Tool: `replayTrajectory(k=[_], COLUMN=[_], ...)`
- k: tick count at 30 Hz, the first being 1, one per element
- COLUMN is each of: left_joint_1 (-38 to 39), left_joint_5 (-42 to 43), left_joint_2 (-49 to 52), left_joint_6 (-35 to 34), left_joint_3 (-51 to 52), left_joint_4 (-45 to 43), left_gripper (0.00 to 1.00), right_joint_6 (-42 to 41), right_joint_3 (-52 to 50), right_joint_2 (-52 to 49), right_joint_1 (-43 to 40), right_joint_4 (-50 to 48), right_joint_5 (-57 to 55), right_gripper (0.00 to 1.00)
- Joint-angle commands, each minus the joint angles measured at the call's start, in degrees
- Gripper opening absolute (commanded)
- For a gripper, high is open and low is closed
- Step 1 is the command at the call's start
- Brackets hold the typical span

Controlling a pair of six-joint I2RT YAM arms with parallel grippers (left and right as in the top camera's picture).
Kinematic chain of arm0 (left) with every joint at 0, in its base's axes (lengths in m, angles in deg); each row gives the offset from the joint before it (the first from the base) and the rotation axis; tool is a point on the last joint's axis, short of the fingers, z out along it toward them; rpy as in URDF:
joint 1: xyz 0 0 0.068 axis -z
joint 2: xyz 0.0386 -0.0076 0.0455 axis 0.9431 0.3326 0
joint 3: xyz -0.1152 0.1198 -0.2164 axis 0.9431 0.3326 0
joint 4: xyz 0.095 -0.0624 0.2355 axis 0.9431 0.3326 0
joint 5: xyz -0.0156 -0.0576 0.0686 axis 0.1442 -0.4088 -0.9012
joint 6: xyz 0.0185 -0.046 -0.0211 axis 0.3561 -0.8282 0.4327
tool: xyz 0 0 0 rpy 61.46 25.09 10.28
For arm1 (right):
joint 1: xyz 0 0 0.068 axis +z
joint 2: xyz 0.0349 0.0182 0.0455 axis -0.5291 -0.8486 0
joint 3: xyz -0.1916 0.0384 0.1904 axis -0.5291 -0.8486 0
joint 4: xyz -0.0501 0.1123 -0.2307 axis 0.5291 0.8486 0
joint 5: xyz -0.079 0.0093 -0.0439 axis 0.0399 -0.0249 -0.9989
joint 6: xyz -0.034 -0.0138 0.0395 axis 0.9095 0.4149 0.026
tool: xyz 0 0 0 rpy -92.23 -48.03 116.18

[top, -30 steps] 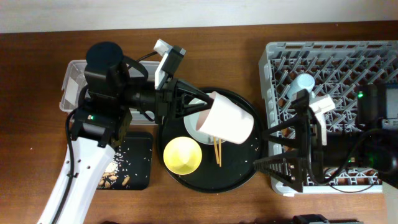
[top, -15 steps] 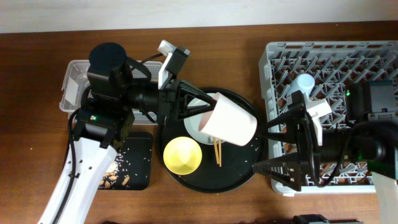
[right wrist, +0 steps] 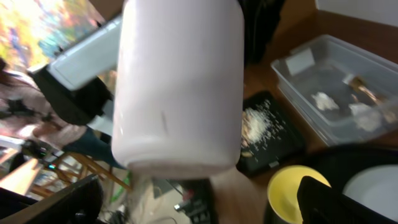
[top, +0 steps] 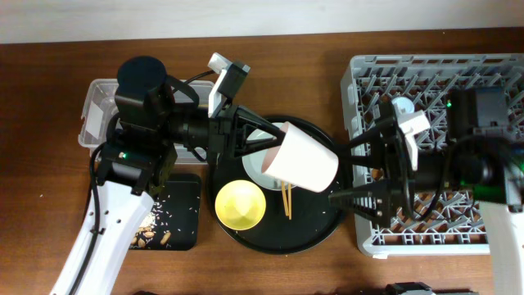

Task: Sort waste into correct bins and load items into the dishwasher rack

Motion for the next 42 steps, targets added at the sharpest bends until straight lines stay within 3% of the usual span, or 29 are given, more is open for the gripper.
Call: replayTrajectory(k=[1,26,34,42], left_joint_1=[0.11,0.79,2.05,2.05], left_joint_5=[1.03,0.50,-4.42,-4.42], left_joint_2=[-0.02,-0.02,-0.02,-0.02], left_joint_6=[-0.35,1.22,2.71,3.41], left_joint_3=[-0.50,-0.50,-0.50,-0.50], left_joint_4=[-0.63,-1.03,-1.03,-0.98], left_gripper=[0.00,0.00,0.00,0.00], right_joint_6=[3.04,5.07,2.01,2.05], right_joint_3=[-0.35,-0.33,-0.33,-0.28], right_joint_2=[-0.87,-6.82,-6.82,-6.82], right_joint_1=[0.39,6.05,6.05,6.05], right_joint_4=[-0.50,-4.13,-4.11,-4.13], right_joint_5=[7.28,11.67,11.72,11.69], right_gripper=[0.98,1.00,0.94,0.79])
